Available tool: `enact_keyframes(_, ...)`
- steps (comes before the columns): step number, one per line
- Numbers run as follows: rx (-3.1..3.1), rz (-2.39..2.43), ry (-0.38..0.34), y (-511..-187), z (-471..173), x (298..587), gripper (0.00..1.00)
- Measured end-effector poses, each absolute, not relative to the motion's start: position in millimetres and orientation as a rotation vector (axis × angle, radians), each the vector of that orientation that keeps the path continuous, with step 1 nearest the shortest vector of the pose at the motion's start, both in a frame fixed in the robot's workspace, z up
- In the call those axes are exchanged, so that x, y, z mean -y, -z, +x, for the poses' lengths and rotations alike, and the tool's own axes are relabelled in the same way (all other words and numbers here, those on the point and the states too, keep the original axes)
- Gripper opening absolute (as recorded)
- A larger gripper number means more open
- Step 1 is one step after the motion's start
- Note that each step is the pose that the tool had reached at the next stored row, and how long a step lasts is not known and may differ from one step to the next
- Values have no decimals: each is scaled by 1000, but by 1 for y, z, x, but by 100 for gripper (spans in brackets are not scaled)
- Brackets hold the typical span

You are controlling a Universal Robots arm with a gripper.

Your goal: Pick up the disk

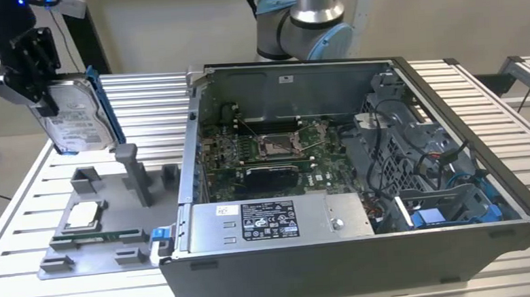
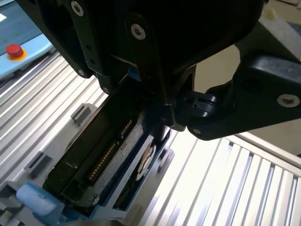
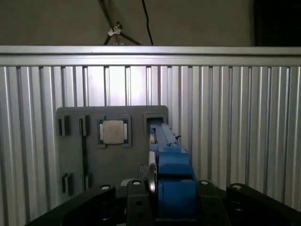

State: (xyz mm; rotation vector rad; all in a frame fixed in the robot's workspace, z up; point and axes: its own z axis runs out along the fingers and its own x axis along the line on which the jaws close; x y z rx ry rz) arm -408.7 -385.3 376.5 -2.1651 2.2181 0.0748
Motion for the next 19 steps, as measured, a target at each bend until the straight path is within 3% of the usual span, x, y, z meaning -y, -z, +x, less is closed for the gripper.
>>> enact_keyframes(19,-2218,-2165,-75,-463,-409,385,0)
